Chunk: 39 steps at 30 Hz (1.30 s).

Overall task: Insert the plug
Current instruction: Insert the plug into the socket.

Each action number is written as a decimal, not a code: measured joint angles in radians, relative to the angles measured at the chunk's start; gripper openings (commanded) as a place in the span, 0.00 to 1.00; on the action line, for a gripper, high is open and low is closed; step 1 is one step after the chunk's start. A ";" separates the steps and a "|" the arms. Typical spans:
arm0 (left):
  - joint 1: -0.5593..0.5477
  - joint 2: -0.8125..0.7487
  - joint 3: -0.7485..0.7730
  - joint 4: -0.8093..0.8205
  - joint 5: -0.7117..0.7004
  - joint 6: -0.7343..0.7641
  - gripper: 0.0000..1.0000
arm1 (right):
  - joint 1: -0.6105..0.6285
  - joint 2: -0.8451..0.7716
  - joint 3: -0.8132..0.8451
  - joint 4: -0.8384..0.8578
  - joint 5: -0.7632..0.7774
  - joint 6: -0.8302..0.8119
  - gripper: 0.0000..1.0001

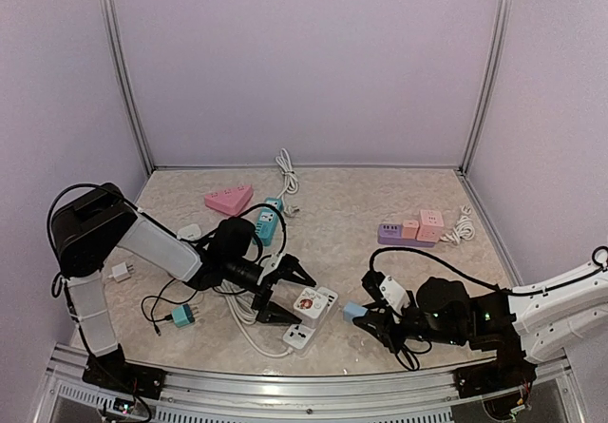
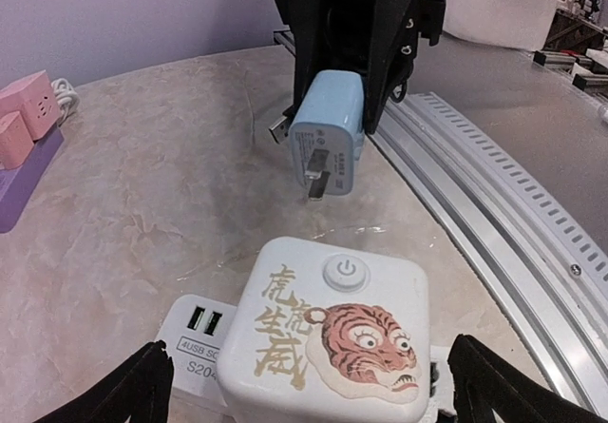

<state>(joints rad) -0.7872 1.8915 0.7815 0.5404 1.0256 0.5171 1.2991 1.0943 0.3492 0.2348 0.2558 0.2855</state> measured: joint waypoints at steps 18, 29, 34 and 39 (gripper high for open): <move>-0.001 0.051 -0.013 0.128 0.044 0.028 0.12 | 0.000 0.071 0.000 0.033 -0.009 -0.005 0.00; -0.006 0.051 -0.038 0.185 0.022 0.028 0.00 | 0.000 0.220 -0.001 0.187 -0.056 -0.063 0.00; -0.005 0.060 -0.033 0.193 0.026 0.025 0.00 | 0.000 0.232 -0.003 0.241 -0.053 -0.080 0.00; -0.005 0.069 -0.023 0.200 0.029 0.013 0.00 | 0.000 0.241 -0.014 0.264 -0.045 -0.081 0.00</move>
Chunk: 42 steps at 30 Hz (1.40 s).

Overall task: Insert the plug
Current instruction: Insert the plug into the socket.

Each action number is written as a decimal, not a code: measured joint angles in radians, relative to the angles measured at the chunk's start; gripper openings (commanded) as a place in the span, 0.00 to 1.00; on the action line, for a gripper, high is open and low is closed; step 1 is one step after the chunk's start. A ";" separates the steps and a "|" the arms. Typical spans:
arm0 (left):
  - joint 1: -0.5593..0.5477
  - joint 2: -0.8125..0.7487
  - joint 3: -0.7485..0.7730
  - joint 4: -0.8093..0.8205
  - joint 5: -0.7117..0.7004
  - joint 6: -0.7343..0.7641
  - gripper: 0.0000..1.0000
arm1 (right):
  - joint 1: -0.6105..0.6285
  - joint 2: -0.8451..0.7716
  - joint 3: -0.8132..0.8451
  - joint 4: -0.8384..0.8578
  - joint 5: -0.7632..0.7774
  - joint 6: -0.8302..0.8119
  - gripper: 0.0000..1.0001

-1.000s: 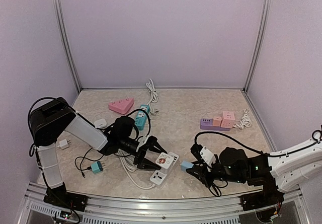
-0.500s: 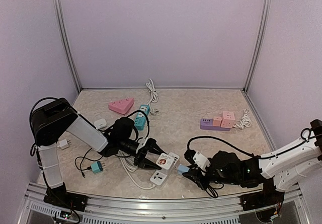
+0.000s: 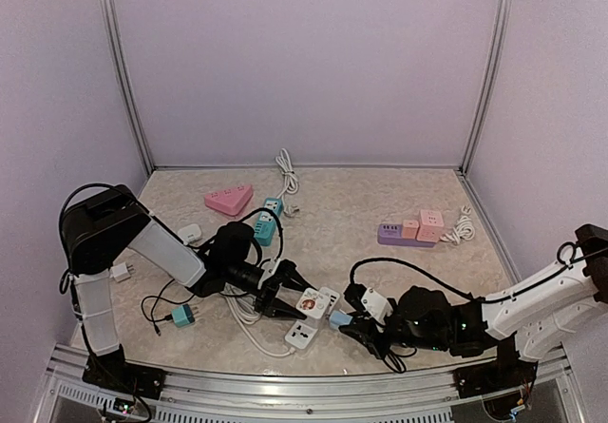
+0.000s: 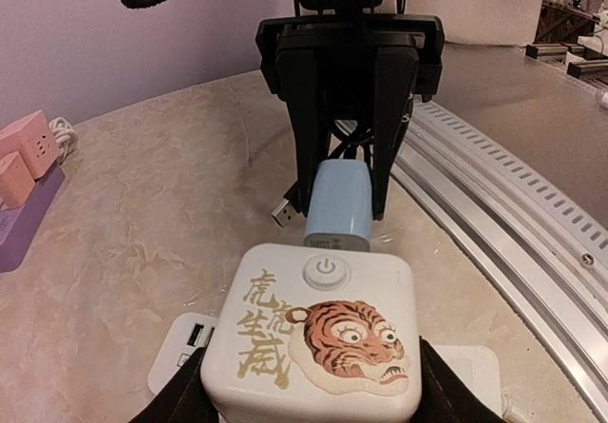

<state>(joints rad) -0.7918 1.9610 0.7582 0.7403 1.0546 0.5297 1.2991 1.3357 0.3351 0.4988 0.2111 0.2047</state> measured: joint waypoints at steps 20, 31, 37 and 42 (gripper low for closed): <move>-0.006 0.025 0.019 0.037 -0.010 -0.047 0.00 | -0.008 0.079 -0.057 0.160 0.029 0.045 0.00; -0.006 0.032 0.027 0.040 -0.010 -0.055 0.00 | -0.026 0.054 -0.109 0.250 0.035 0.047 0.00; -0.006 0.040 0.037 0.039 -0.007 -0.055 0.00 | -0.026 0.118 -0.137 0.373 0.018 0.034 0.00; -0.006 0.042 0.040 0.039 -0.006 -0.055 0.00 | -0.026 0.182 -0.137 0.424 0.012 0.028 0.00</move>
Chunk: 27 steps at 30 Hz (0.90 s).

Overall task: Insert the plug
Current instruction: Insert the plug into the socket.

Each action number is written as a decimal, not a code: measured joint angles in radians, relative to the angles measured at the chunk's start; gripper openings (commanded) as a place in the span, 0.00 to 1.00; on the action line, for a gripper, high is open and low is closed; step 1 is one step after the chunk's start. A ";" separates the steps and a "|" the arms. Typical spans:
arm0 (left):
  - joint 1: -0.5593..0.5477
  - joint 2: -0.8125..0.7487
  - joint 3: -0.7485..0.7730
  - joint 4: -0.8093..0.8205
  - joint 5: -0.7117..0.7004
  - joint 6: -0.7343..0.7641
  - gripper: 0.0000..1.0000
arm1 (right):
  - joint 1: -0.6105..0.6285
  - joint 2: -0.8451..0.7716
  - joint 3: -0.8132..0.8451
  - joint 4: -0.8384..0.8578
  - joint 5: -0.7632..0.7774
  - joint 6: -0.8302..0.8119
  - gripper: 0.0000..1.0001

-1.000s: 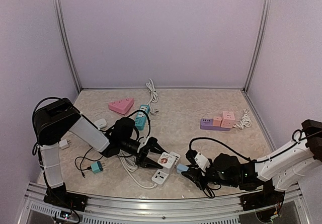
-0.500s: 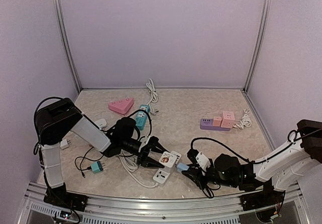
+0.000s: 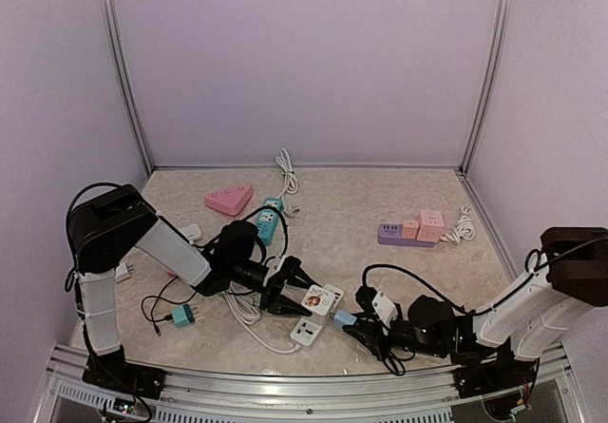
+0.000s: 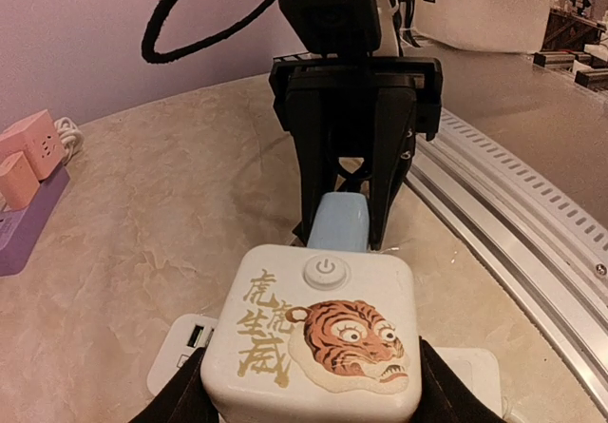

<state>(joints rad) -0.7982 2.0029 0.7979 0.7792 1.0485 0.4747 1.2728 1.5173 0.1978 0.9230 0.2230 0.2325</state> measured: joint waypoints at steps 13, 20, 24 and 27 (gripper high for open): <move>0.000 0.001 0.002 0.000 -0.001 0.000 0.00 | -0.018 -0.039 -0.013 0.005 -0.002 -0.012 0.00; 0.000 0.001 0.002 0.001 -0.002 0.000 0.00 | -0.019 0.016 -0.007 0.054 0.004 -0.014 0.00; 0.000 0.003 0.005 0.000 -0.001 0.000 0.00 | -0.022 0.022 -0.001 0.056 0.005 -0.023 0.00; 0.001 0.006 0.007 0.001 0.003 0.000 0.00 | -0.024 0.024 0.000 0.057 0.005 -0.033 0.00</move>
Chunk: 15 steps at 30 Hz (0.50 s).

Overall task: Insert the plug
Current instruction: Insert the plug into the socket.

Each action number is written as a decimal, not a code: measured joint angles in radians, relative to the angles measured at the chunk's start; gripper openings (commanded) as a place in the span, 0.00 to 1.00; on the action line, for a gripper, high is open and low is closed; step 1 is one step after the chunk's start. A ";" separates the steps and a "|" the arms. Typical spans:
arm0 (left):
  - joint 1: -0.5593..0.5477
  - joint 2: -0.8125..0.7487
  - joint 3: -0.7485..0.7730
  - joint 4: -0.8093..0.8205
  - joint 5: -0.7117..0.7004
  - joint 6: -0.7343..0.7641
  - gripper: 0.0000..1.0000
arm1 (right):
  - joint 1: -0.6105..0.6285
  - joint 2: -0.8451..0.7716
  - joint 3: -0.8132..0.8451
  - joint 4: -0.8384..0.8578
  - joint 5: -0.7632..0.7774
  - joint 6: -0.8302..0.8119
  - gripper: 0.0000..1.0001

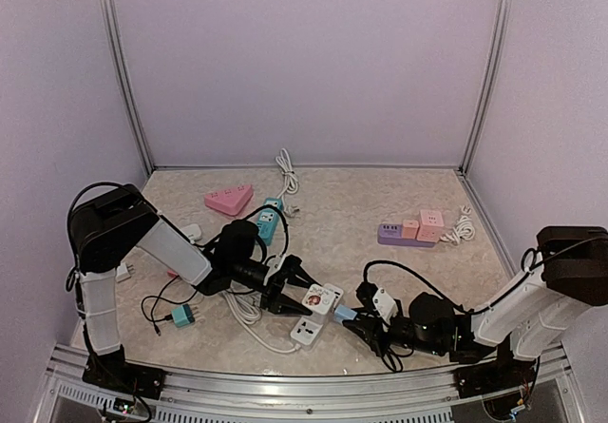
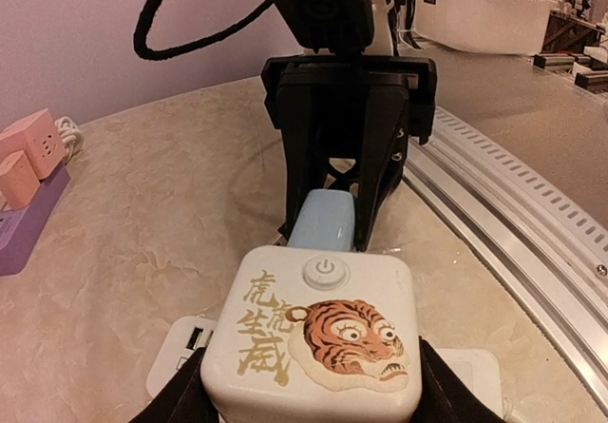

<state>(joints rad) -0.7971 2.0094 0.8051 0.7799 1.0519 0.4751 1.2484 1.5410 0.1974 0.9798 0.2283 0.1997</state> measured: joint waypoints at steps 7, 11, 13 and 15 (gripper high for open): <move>0.013 0.019 0.022 0.002 0.019 -0.007 0.00 | -0.037 0.074 0.032 0.058 -0.031 -0.032 0.00; 0.033 0.028 0.023 0.019 0.030 -0.015 0.00 | -0.062 0.112 0.057 0.078 -0.053 -0.050 0.00; 0.041 0.033 0.023 0.029 0.036 -0.021 0.00 | -0.073 0.128 0.072 0.082 -0.065 -0.054 0.00; 0.049 0.038 0.023 0.040 0.044 -0.024 0.00 | -0.087 0.138 0.086 0.076 -0.084 -0.053 0.00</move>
<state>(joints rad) -0.7483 2.0472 0.8276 0.8204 1.0958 0.4507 1.1610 1.6791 0.2832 1.0561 0.1440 0.1463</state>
